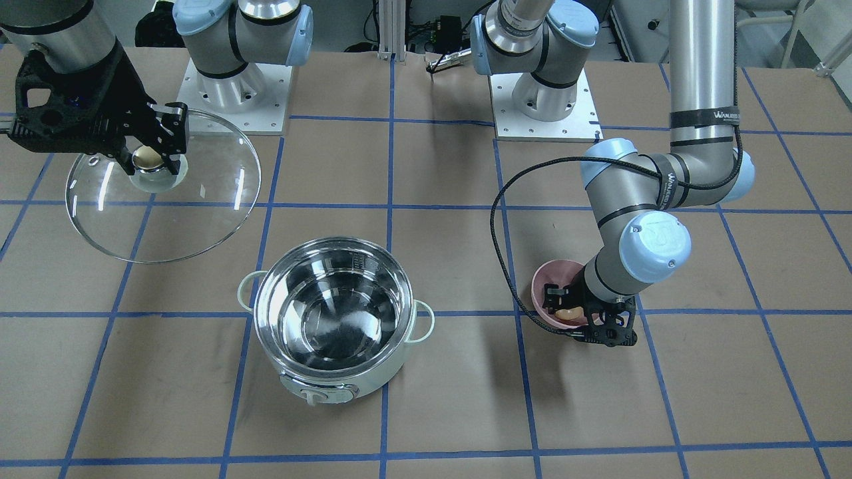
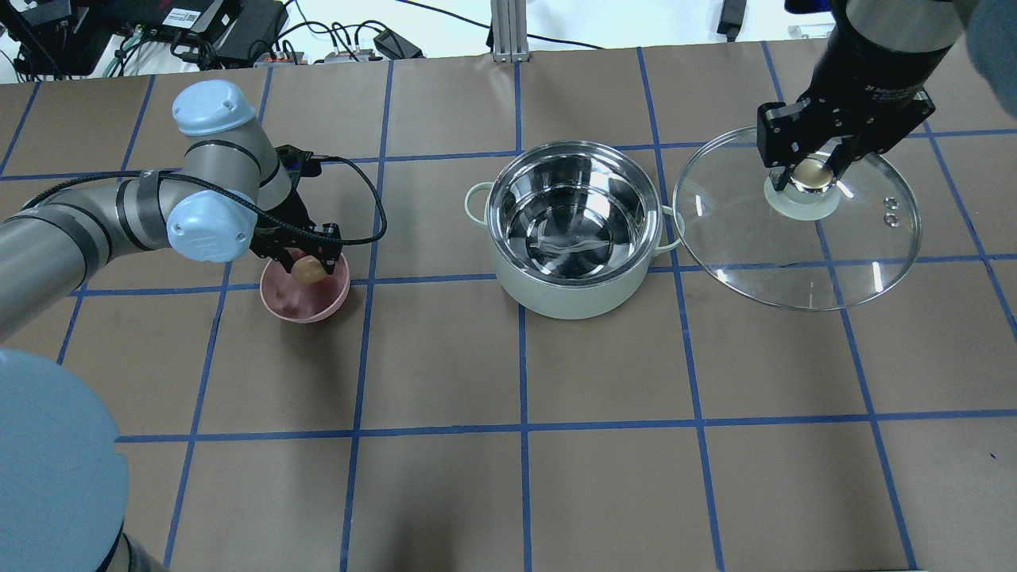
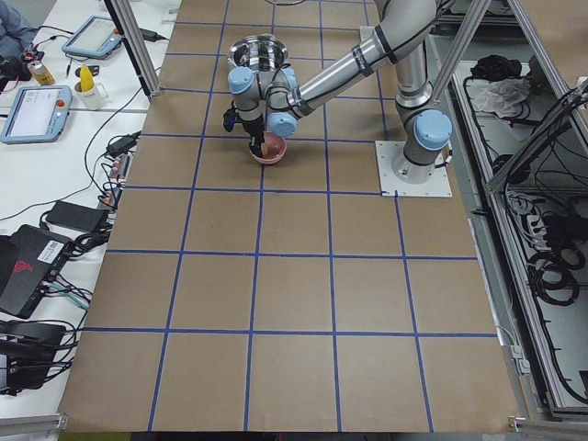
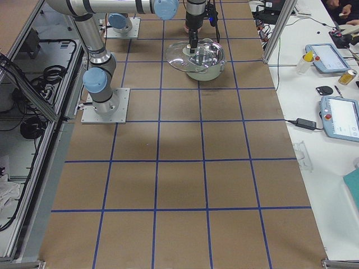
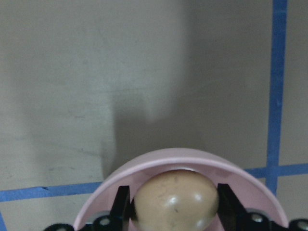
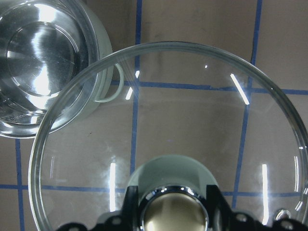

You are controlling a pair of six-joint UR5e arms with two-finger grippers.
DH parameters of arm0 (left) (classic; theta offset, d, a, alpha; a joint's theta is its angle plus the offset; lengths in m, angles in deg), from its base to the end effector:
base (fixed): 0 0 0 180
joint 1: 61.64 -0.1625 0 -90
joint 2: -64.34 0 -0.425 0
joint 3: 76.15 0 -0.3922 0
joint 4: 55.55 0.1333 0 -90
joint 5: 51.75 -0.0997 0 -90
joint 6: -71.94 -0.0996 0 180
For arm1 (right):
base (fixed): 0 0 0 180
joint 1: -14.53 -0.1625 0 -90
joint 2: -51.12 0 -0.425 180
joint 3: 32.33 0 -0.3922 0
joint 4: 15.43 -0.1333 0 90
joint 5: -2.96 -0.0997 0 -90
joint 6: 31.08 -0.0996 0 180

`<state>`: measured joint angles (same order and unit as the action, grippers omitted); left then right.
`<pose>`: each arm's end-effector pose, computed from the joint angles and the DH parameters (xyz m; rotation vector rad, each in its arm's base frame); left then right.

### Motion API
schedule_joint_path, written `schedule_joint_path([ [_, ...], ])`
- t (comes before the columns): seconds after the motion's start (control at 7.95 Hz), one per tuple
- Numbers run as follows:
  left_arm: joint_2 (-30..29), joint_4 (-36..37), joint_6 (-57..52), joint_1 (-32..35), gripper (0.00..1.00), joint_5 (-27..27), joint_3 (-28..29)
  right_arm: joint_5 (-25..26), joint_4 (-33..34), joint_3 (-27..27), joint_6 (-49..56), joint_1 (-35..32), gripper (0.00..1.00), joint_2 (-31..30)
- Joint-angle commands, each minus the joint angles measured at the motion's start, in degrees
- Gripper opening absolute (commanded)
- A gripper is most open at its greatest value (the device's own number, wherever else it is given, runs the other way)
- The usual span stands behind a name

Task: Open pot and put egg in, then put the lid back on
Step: 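Close the left gripper on the brown egg in the pink bowl, then lift the egg with the left gripper and carry it over the pot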

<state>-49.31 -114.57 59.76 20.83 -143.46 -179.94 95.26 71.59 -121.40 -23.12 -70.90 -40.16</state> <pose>-0.0545 -0.5819 0.2032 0.1295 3.1236 0.1818 0.0906 -0.4895 0.5017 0.0922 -3.1017 -0.0275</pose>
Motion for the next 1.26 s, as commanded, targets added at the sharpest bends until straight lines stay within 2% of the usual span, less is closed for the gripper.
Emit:
schedule_joint_path([
  [0.0,2.98,-1.88,0.84,0.06,0.00,-0.05,1.66,0.25,-0.27,-0.05,1.00,0.00,0.00,-0.03],
  [0.25,6.85,-5.31,1.72,0.41,0.00,-0.05,2.62,0.42,-0.36,-0.05,1.09,0.00,0.00,-0.03],
  [0.38,7.56,-8.20,6.68,1.28,0.00,0.48,4.72,0.34,-0.27,-0.05,1.09,0.00,0.00,0.06],
  [0.63,8.61,-9.89,13.02,9.32,0.00,0.74,9.99,0.33,0.08,-0.05,1.18,0.00,0.00,0.15],
  [1.01,8.62,-7.45,27.16,20.94,0.00,2.23,13.61,0.33,0.08,-0.05,1.70,0.00,0.00,0.23],
  [1.13,7.40,-2.13,31.56,24.63,0.00,2.94,13.53,0.33,0.08,-0.05,1.88,0.00,0.00,0.23],
])
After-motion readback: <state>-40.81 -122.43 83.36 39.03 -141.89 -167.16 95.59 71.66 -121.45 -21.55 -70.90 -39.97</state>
